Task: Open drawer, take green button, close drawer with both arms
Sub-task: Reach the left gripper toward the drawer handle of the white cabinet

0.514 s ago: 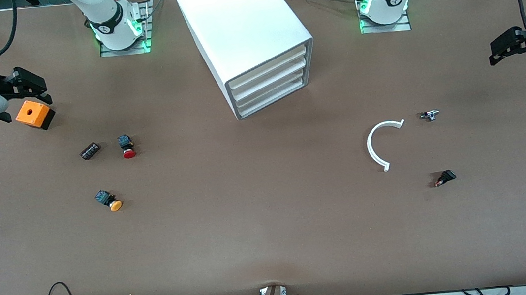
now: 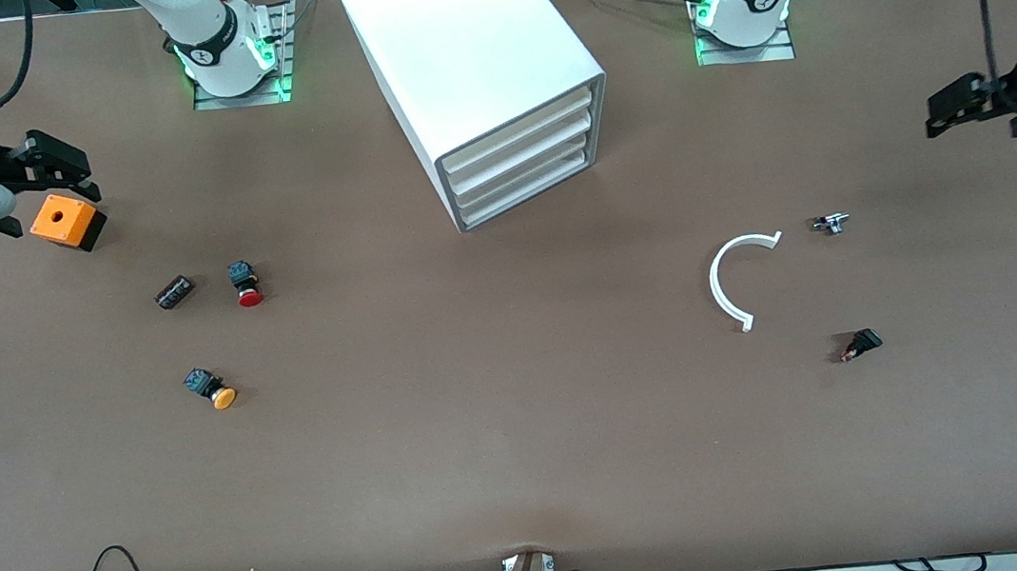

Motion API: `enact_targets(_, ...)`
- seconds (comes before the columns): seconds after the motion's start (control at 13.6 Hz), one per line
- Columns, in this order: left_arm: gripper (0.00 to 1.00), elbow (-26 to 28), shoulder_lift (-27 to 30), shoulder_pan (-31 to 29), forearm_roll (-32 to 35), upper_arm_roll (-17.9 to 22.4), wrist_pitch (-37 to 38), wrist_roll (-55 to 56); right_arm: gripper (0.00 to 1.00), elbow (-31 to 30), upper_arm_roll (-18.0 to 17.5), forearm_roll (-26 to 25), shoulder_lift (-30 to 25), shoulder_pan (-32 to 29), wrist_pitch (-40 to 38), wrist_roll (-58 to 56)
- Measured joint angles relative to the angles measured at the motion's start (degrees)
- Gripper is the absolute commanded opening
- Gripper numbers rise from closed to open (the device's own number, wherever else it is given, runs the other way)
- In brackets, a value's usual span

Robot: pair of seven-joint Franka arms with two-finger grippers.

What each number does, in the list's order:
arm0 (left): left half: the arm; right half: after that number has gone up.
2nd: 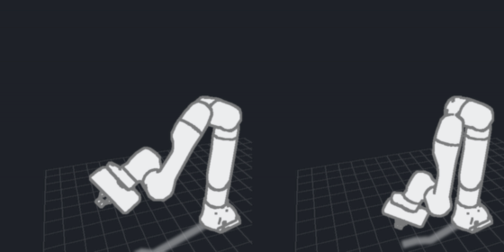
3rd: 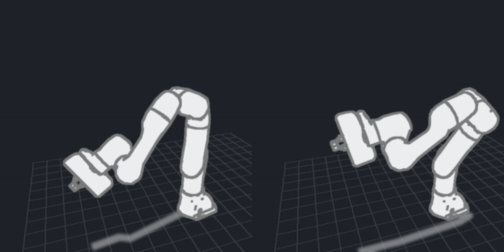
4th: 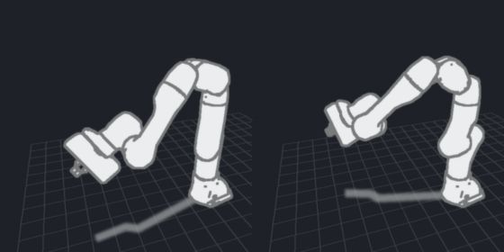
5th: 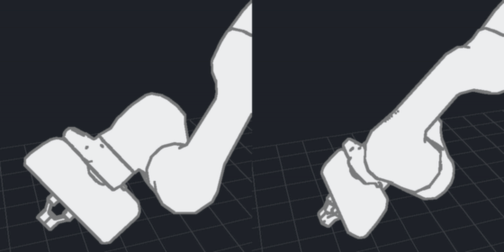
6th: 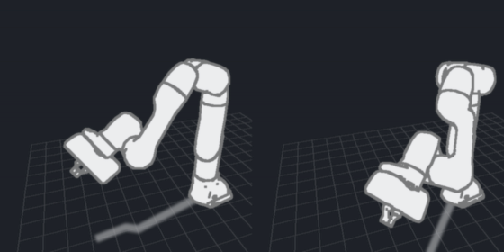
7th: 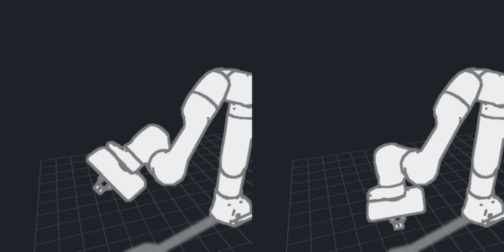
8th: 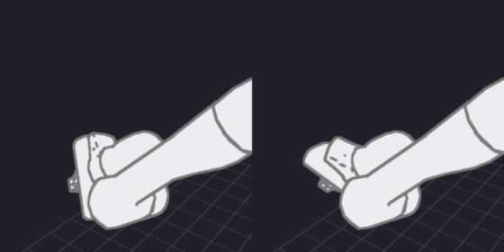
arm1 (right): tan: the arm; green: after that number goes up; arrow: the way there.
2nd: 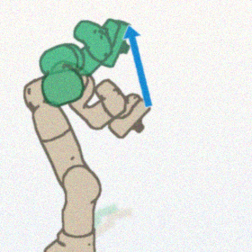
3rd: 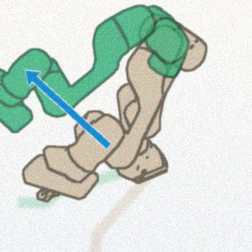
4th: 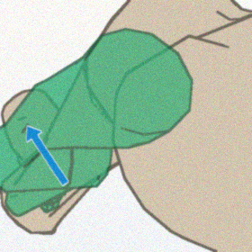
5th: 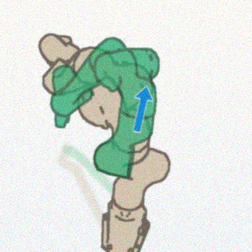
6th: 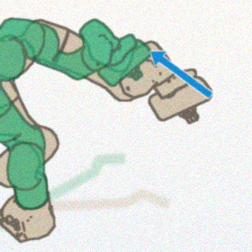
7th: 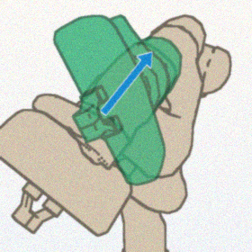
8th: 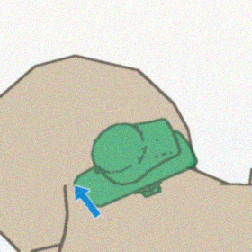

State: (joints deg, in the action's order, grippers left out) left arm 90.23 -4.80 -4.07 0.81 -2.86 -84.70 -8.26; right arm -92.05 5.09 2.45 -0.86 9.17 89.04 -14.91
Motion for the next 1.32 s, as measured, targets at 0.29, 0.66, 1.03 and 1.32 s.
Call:
enact_targets(0.29,1.0,0.2,-8.52,0.95,-10.28,-2.3,5.7,-3.86,1.0,0.01,0.01,0.0,0.01,-0.01,0.0,0.01)
enact_targets(0.66,1.0,0.41,-20.38,2.32,-27.36,-6.6,6.79,-6.93,1.0,0.02,0.01,-0.01,0.01,-0.01,0.0,0.01)
enact_targets(1.03,0.99,0.44,-29.92,4.48,-39.42,-7.11,5.05,-11.91,1.0,0.04,0.01,-0.02,0.01,-0.01,-0.01,0.01)
enact_targets(1.32,0.94,2.14,-36.43,6.0,-48.19,-7.23,0.6,-28.22,1.0,0.04,0.01,-0.01,0.01,-0.01,-0.01,0.02)
